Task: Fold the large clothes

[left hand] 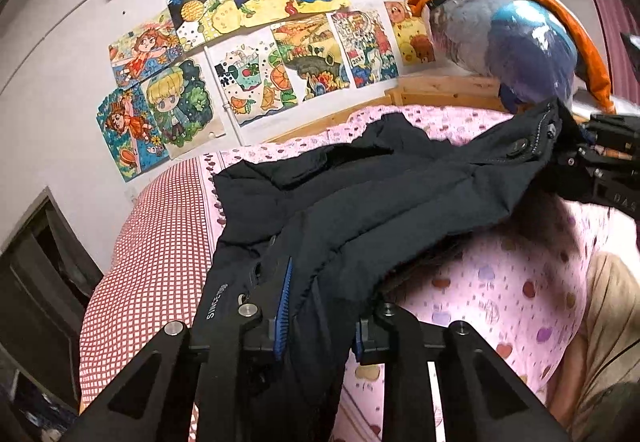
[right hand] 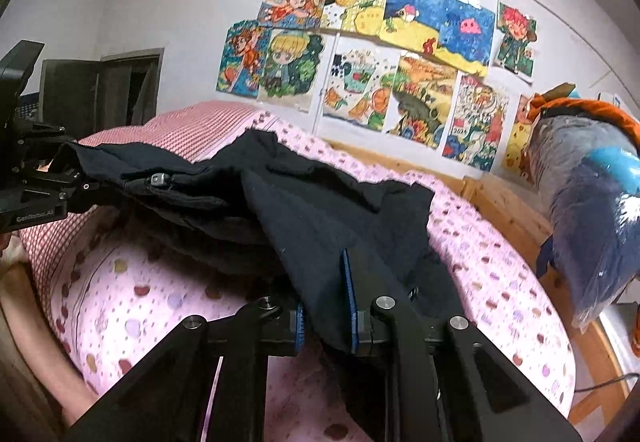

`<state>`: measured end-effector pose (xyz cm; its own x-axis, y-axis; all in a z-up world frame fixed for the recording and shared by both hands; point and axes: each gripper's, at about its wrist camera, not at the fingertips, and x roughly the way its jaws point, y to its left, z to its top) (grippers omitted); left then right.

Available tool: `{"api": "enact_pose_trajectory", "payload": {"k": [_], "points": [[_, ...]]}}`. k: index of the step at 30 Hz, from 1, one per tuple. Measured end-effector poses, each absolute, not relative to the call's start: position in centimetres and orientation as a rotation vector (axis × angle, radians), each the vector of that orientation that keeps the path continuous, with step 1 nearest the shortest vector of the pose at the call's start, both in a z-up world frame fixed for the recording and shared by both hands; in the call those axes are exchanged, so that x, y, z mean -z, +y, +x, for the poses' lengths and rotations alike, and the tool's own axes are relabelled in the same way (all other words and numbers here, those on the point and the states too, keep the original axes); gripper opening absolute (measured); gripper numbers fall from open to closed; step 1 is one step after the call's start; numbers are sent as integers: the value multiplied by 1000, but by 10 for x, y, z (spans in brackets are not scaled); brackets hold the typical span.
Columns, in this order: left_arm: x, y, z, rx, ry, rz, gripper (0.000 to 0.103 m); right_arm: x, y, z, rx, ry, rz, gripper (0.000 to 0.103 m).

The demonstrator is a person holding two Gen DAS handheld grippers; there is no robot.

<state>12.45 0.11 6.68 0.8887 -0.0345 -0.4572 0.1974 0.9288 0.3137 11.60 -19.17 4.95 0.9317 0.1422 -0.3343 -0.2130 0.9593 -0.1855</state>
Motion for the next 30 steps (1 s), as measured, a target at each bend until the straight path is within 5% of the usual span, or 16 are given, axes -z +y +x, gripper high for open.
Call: {"api": "enact_pose_trajectory", "payload": {"k": [30], "points": [[-136, -17, 243, 115, 406, 474, 11, -107, -198, 218, -140, 215, -269, 10]]}}
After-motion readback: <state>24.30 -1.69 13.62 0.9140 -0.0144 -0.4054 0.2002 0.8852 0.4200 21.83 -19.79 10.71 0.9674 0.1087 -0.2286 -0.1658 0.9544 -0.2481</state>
